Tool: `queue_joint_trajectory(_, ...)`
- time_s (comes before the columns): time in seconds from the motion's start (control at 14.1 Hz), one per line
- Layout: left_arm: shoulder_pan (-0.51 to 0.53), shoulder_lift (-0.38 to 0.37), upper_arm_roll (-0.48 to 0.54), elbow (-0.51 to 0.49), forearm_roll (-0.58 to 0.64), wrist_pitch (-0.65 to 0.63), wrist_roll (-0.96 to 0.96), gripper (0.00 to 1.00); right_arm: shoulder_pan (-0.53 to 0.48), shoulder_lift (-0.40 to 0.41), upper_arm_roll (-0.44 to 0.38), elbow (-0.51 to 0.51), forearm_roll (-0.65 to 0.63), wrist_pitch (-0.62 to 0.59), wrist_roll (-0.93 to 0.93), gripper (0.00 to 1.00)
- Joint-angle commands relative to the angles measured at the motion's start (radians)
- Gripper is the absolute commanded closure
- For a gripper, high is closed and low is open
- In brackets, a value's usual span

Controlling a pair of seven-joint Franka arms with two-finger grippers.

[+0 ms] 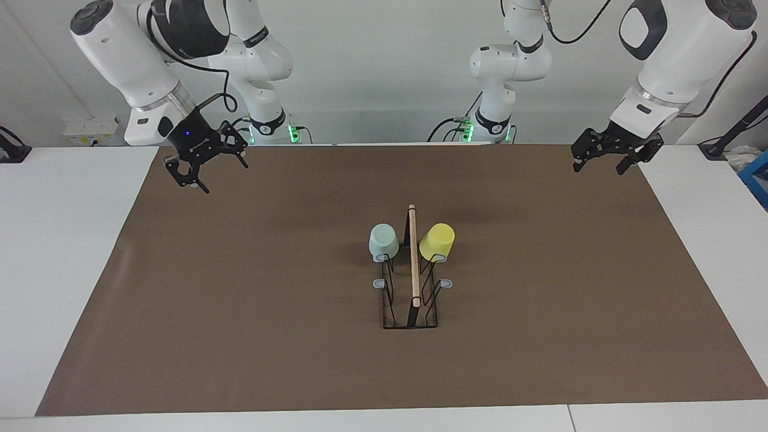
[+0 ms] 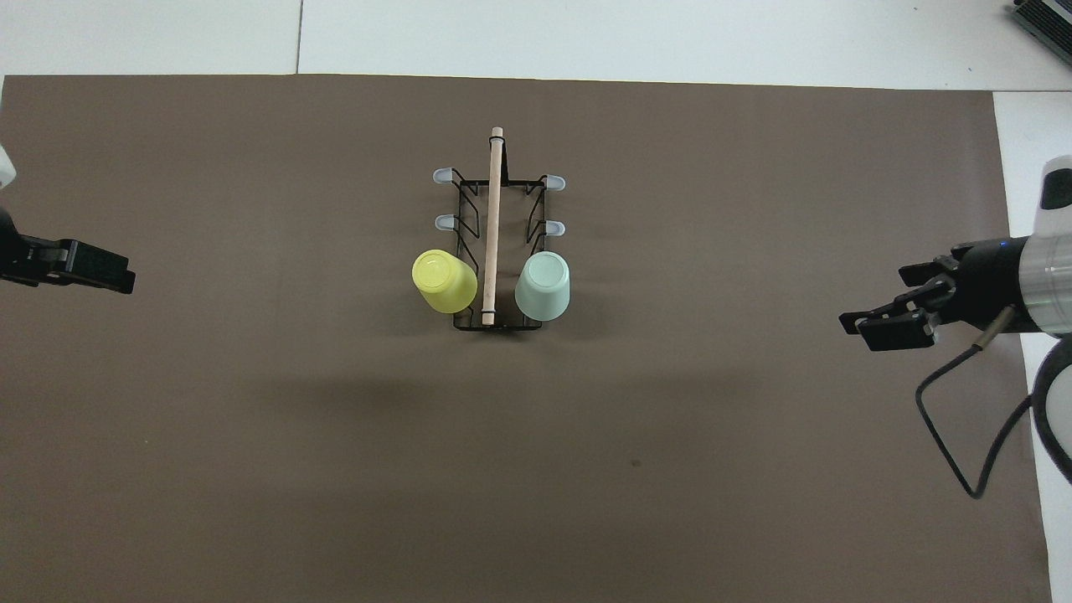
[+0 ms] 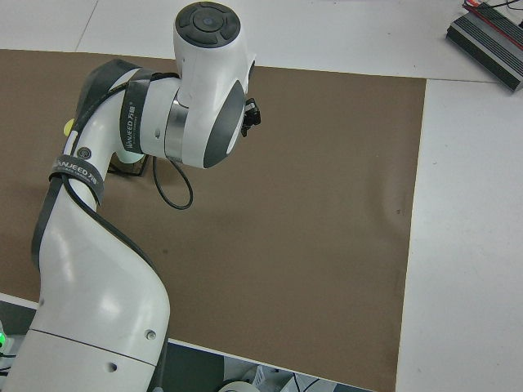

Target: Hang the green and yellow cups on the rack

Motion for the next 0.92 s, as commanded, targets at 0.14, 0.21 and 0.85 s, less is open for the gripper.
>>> queue_joint_trajectory(0.14,-0.031,-0.027,0.005,-0.013,0.003,0.005,-0.010,0.00,0.026,0.004,0.016,0.018,-0.105,-0.033,0.134,0.00)
queue_joint_trajectory(0.21,-0.029,-0.027,0.005,-0.002,0.003,0.002,-0.010,0.00,0.018,0.004,0.015,0.014,-0.110,-0.021,0.132,0.00)
queue_joint_trajectory(0.85,-0.018,-0.033,0.014,-0.002,0.003,-0.021,-0.010,0.00,0.025,0.011,0.019,0.027,-0.195,-0.019,0.413,0.00)
